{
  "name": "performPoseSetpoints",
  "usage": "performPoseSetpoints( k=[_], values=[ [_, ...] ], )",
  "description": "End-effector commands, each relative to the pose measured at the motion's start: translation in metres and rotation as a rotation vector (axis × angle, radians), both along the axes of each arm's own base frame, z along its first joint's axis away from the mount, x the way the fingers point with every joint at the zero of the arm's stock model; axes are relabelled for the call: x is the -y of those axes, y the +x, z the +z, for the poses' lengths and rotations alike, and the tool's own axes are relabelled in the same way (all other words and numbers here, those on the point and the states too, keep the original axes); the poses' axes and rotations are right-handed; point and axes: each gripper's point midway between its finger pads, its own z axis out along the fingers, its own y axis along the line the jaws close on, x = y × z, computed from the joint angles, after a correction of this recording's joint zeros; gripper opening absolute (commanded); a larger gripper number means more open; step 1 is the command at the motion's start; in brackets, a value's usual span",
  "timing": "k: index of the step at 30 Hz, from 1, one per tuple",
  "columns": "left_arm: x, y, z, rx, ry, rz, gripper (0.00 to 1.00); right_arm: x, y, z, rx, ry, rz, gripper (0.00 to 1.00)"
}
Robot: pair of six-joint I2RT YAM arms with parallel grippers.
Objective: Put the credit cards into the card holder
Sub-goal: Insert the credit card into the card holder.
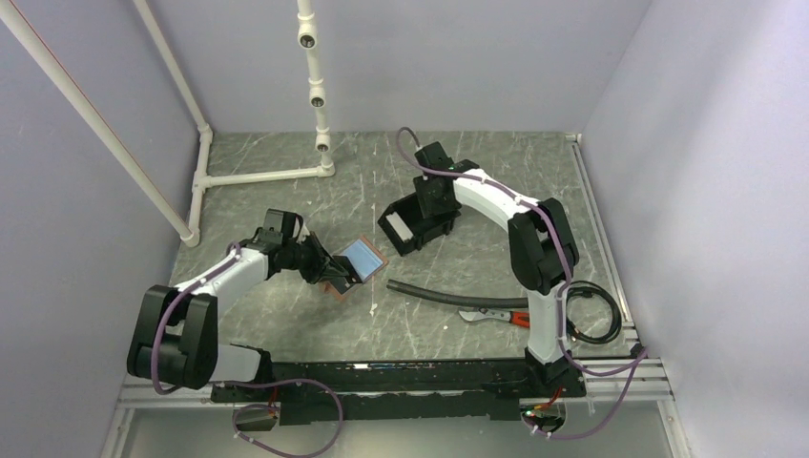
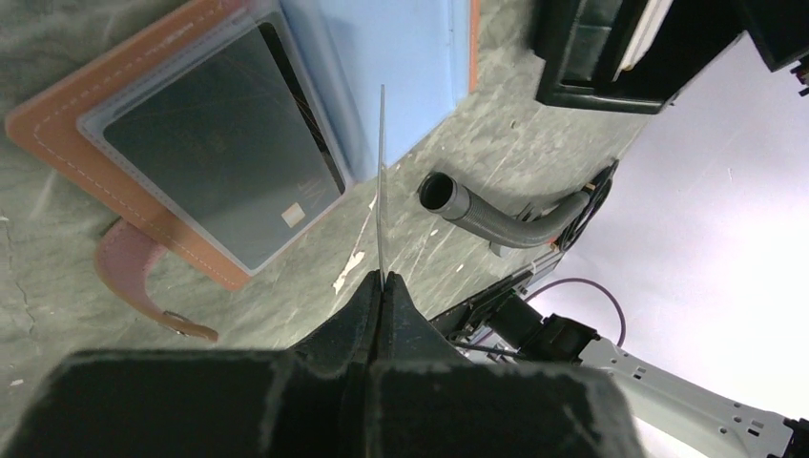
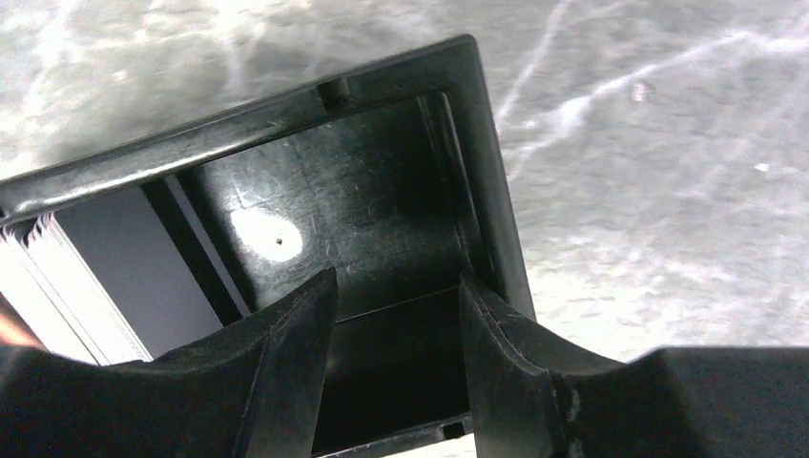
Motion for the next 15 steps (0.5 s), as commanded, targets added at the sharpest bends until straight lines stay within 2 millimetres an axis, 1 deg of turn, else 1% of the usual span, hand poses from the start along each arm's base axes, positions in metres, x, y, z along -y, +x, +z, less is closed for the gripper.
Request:
performPoseSetpoints(
  k=[1,5,10,11,13,15],
  values=[
    [-0.001,0.018,0.004,0.041,0.019,0.003,0.0,0.051,0.027,0.013,0.068,-0.097,-0.111,0.53],
    [0.0,0.023,-0.004,0.047,0.018,0.0,0.0,0.085,0.035,0.011,0.067,-0.127,-0.188,0.53],
    [-0.001,0.019,-0.011,0.066,0.02,0.0,0.0,0.115,0.044,0.014,0.071,-0.14,-0.263,0.55],
    [-0.002,0.017,-0.013,0.068,0.024,-0.004,0.0,0.12,0.046,0.015,0.069,-0.138,-0.275,0.56],
    [-0.003,0.013,-0.014,0.079,0.024,-0.011,0.0,0.121,0.046,0.019,0.071,-0.133,-0.278,0.57],
    [-0.004,0.008,-0.018,0.084,0.023,-0.012,0.0,0.111,0.045,0.028,0.087,-0.101,-0.259,0.59]
  ],
)
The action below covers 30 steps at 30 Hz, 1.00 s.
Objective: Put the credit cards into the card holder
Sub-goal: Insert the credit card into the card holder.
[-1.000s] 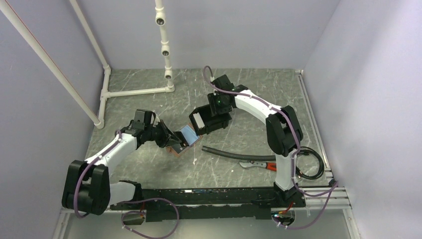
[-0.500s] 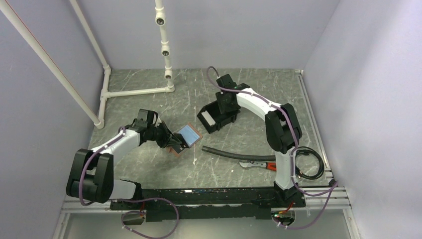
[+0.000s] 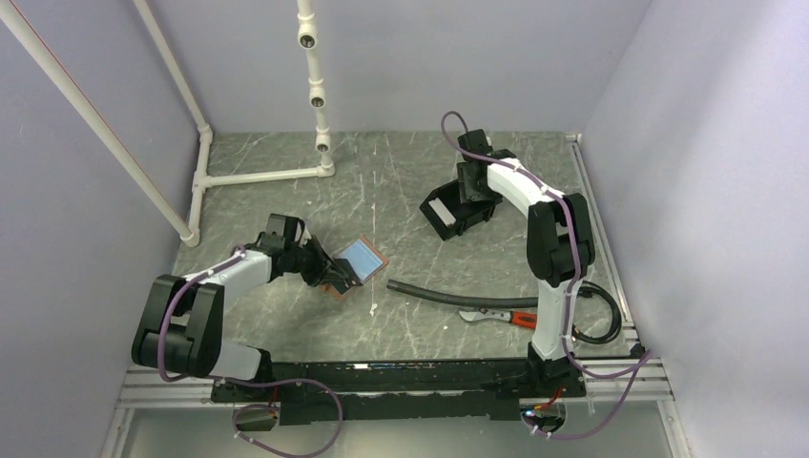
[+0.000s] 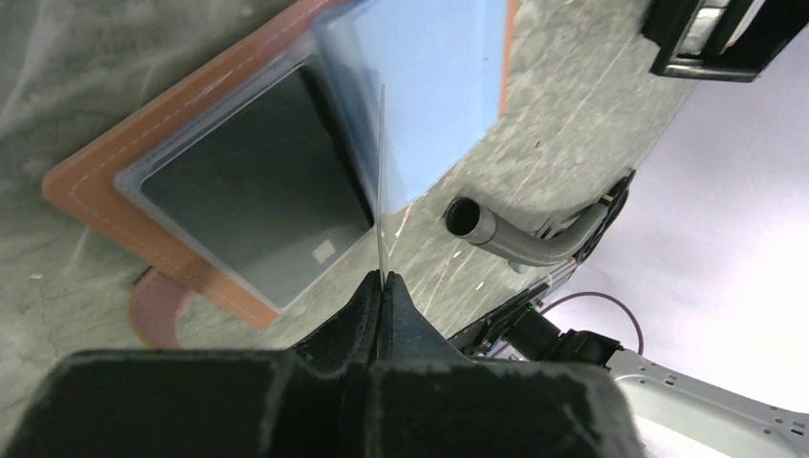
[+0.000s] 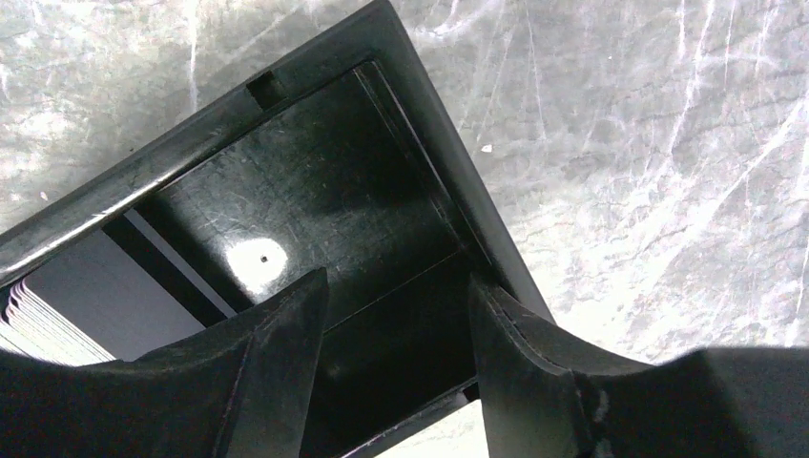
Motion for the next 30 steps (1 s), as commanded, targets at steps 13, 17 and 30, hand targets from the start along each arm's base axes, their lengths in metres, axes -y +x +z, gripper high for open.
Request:
performPoseSetpoints(
  k=[13,17,30],
  values=[
    [-0.01,-0.007,-0.004,0.188,-0.074,0.057,0.0,-0.161,-0.041,0.104,0.148,0.144,0.419,0.77],
    [-0.008,-0.007,-0.001,0.219,-0.112,0.063,0.0,-0.248,-0.08,0.078,-0.019,0.434,0.645,0.74],
    [-0.011,-0.008,-0.005,0.288,-0.172,0.064,0.0,-0.314,-0.132,0.011,-0.31,0.805,0.774,0.33]
  ],
)
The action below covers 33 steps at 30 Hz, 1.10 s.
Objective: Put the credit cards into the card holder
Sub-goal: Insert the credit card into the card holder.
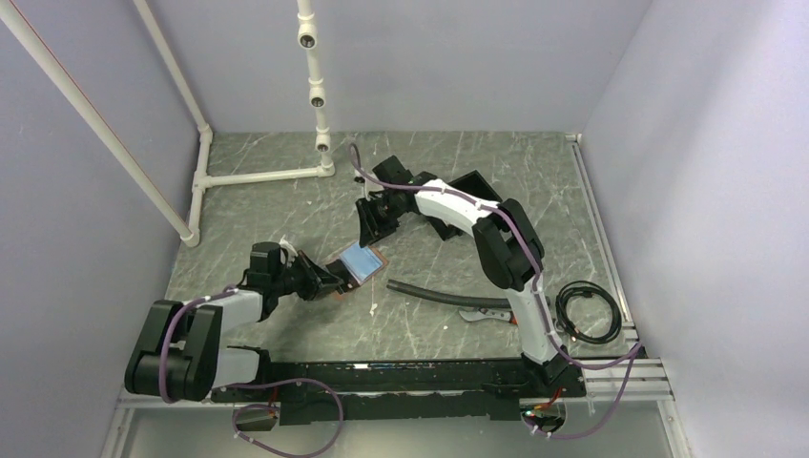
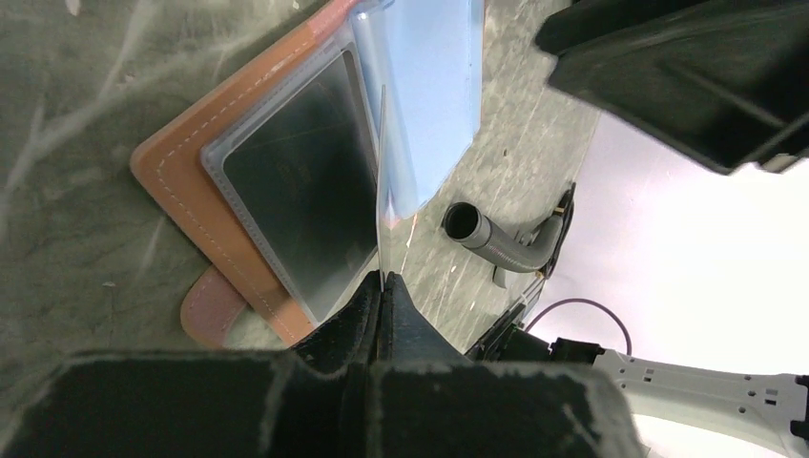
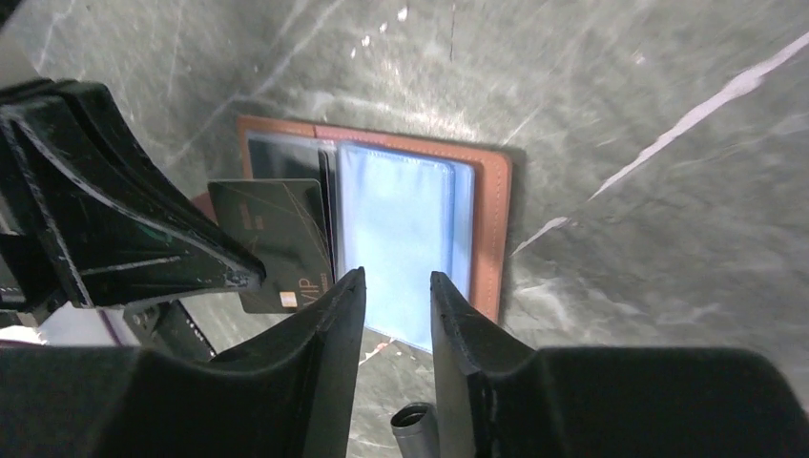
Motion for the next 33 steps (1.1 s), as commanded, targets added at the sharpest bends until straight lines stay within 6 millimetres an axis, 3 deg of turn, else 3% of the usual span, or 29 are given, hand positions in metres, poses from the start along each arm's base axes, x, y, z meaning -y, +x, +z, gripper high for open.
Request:
performPoseSetpoints(
  k=[1,12,27,33],
  values=[
    [0.004,0.006,0.008,0.071,-0.041,-0.023,0.0,-0.016,-0.012,0.0,-0.067,0.105,0.043,0.33],
    [0.007,0.003,-0.006,0.021,-0.069,-0.04,0.0,-0.003,-0.016,-0.045,-0.115,0.013,-0.001,0.3],
    [0.004,0.025,-0.006,0.107,-0.042,-0.059,0.0,0.003,-0.024,-0.071,-0.165,-0.023,0.011,0.28],
    [0.002,0.026,0.003,0.148,-0.041,-0.062,0.0,0.006,-0.019,-0.069,-0.142,-0.041,-0.007,0.29]
  ],
)
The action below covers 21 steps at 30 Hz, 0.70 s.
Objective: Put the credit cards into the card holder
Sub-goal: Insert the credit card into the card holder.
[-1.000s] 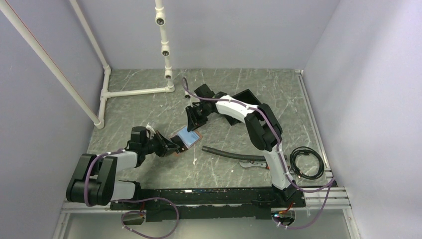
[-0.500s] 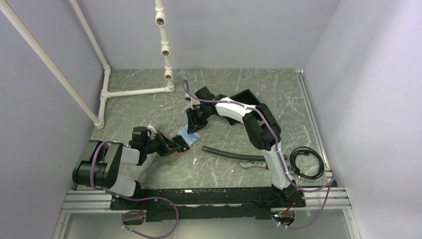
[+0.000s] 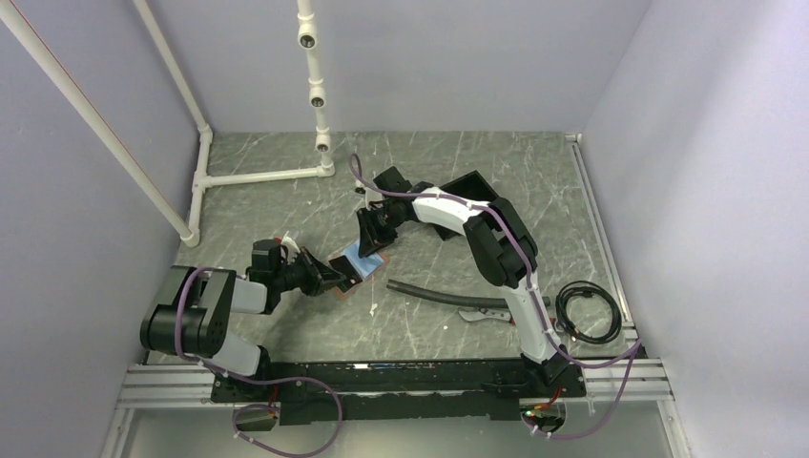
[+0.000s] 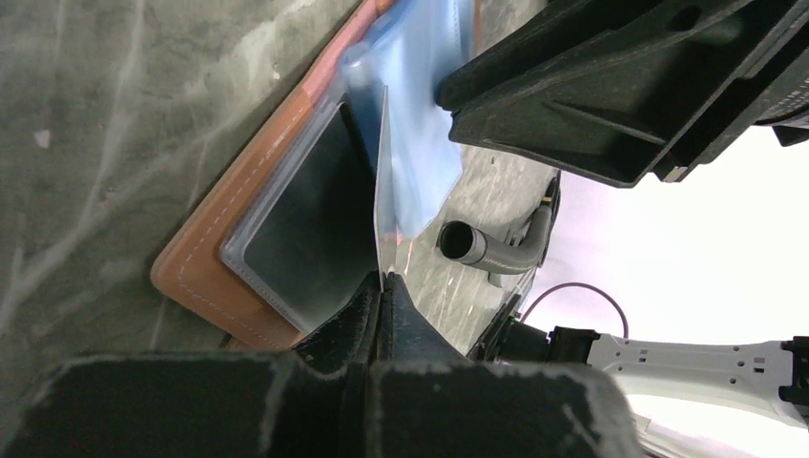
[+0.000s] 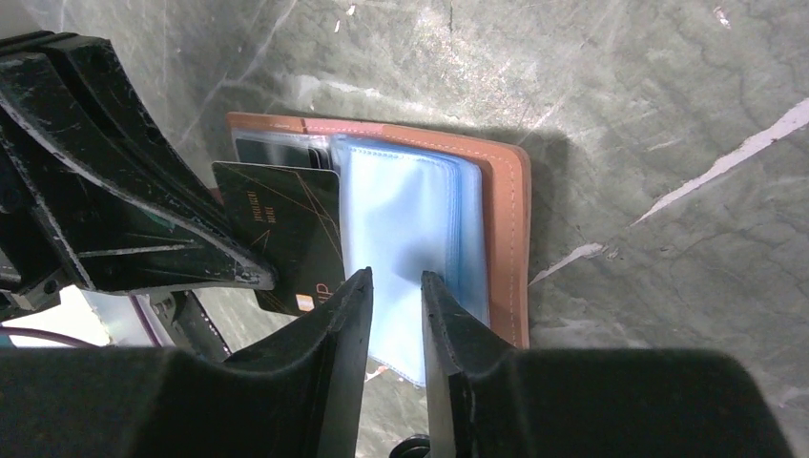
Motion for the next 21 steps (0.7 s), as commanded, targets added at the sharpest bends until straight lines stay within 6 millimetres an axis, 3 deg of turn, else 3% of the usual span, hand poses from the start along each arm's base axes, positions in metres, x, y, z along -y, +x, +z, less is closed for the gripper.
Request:
performPoseSetpoints(
  k=[1,8,13,21],
  values=[
    [-0.002,0.013,0.016,0.114,0.014,-0.007,0.0,0.013,0.004,-0.027,0.011,-0.092,-0.023,0.3],
    [0.0,0.017,0.019,0.119,-0.018,-0.015,0.0,0.017,0.011,-0.01,0.039,-0.091,-0.031,0.36],
    [-0.001,0.009,0.012,0.01,-0.048,0.026,0.0,0.023,0.02,0.003,0.11,-0.119,-0.038,0.53],
    [-0.01,-0.031,-0.015,-0.309,0.046,0.01,0.0,0.045,0.025,-0.018,0.205,-0.268,-0.022,0.62]
  ],
)
